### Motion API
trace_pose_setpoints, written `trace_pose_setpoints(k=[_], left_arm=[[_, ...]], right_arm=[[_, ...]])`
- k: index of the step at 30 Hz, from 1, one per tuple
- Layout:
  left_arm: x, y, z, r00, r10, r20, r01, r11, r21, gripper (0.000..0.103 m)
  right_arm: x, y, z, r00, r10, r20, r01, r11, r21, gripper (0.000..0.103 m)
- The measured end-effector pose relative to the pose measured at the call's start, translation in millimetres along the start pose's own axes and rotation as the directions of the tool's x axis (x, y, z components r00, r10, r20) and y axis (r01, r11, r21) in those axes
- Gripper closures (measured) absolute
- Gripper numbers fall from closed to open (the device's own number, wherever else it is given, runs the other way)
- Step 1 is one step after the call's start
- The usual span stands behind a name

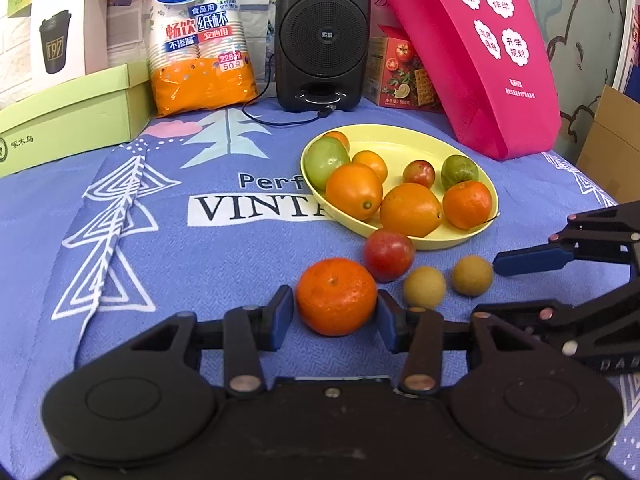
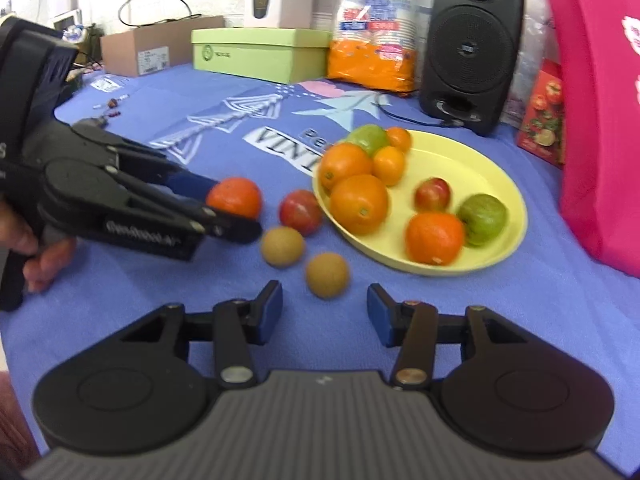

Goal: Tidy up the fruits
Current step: 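Grasp a large orange with the left gripper while the right gripper grasps a brown kiwi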

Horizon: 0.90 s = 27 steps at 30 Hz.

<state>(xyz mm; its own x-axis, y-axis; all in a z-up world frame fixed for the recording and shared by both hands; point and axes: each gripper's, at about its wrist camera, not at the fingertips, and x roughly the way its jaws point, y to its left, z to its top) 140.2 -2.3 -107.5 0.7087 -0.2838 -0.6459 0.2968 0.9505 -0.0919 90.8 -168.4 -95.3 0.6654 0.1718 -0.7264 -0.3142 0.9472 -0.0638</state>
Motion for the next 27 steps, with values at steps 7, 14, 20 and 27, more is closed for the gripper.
trace_pose_setpoints(k=[7, 14, 20, 27], left_arm=[[3, -2, 2, 1.000, 0.003, -0.001, -0.003, 1.000, 0.004, 0.058], [2, -3, 2, 1.000, -0.005, 0.002, 0.005, 1.000, 0.006, 0.063], [-5, -3, -2, 1.000, -0.009, 0.004, 0.009, 1.000, -0.002, 0.064], [-19, -5, -8, 1.000, -0.015, 0.001, 0.015, 1.000, -0.011, 0.064]], right_arm=[[16, 0, 9, 1.000, -0.017, 0.012, 0.017, 1.000, 0.016, 0.061], [17, 3, 9, 1.000, 0.016, 0.022, -0.017, 1.000, 0.015, 0.078], [10, 5, 4, 1.000, 0.013, 0.026, -0.014, 1.000, 0.026, 0.078], [1, 4, -1, 0.999, 0.016, 0.031, -0.017, 0.999, 0.043, 0.079]])
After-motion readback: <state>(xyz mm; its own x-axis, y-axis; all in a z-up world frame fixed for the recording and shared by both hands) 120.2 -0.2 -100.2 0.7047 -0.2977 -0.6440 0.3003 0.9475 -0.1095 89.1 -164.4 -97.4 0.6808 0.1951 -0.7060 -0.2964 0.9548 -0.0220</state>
